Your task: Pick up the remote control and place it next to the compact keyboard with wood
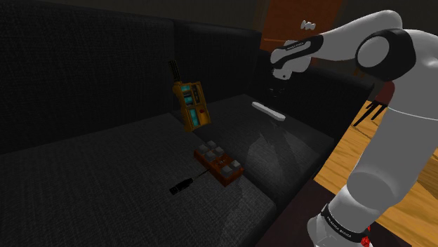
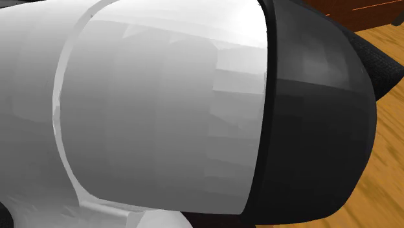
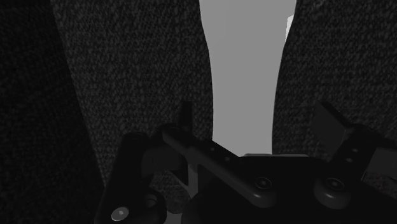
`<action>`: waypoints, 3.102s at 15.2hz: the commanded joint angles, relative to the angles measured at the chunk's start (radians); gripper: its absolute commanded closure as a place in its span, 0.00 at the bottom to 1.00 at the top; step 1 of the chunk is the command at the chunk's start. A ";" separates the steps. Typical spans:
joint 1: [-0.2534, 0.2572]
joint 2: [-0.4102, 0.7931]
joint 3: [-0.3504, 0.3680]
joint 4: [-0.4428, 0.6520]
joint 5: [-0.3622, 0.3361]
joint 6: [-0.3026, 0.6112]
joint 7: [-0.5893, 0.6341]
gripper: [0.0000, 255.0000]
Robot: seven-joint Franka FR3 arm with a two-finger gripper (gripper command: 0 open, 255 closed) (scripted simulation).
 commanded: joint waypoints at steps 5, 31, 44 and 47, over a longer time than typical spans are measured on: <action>-0.001 0.036 0.005 -0.037 0.017 0.072 -0.012 0.00; 0.002 -0.002 0.001 0.017 -0.001 -0.017 0.004 1.00; 0.003 -0.042 -0.003 0.144 -0.020 -0.181 0.024 1.00; 0.017 -0.064 0.006 0.139 -0.028 -0.195 0.050 1.00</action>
